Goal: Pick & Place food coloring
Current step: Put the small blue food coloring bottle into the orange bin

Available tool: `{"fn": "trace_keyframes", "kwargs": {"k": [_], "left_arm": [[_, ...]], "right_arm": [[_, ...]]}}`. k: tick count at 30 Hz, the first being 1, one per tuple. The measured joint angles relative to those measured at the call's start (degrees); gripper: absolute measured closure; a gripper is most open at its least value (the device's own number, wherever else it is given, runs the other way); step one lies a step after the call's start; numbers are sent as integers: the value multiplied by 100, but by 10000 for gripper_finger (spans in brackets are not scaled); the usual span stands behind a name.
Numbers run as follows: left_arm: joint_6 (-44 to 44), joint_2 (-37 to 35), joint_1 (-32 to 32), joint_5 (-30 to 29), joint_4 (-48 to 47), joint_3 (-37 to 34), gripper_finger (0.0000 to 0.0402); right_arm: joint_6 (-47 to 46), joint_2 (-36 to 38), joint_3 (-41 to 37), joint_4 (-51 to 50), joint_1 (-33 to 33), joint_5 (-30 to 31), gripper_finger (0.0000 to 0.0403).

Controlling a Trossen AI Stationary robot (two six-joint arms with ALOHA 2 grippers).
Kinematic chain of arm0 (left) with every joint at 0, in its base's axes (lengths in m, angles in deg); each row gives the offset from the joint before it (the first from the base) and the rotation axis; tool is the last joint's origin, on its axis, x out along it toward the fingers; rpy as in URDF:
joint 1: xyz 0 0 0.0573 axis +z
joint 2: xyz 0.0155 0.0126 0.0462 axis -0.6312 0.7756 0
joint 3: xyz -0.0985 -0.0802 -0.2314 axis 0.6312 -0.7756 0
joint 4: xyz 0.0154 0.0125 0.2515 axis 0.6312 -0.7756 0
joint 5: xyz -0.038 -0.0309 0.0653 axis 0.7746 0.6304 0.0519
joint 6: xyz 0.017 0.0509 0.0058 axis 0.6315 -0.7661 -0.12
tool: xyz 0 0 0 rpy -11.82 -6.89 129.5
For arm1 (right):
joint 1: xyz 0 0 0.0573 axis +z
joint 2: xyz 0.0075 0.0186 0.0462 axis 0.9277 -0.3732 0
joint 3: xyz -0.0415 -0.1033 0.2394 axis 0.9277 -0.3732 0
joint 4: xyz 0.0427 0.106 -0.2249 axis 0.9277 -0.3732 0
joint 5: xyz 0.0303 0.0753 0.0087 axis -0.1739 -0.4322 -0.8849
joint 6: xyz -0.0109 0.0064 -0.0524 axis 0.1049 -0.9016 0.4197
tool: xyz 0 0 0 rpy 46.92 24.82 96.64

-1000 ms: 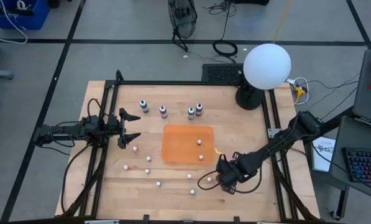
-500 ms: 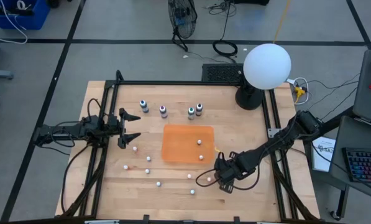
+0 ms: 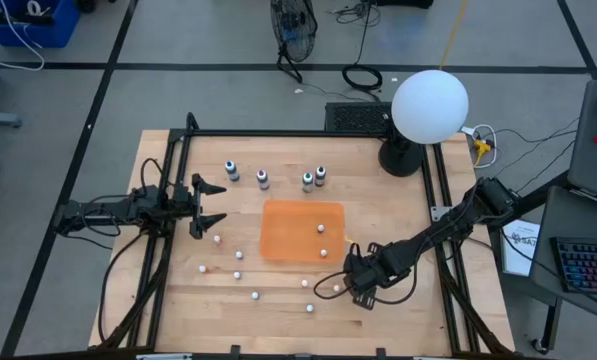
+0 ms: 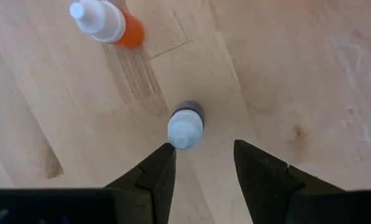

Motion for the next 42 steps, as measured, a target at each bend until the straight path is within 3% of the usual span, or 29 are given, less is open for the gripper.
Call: {"fn": "trace_keyframes", "kwargs": {"k": [13,23,42], "left_arm": [[-1,0,0,0,0,1,23],[-1,0,-1,0,-1,0,23],[-1,0,-1,0,0,1,23]], "right_arm": [[70,-37,484,-416,5,437,253],[348,-573,486,-511,4,269,253],[151,-581,483,-980,5,262,256]]}}
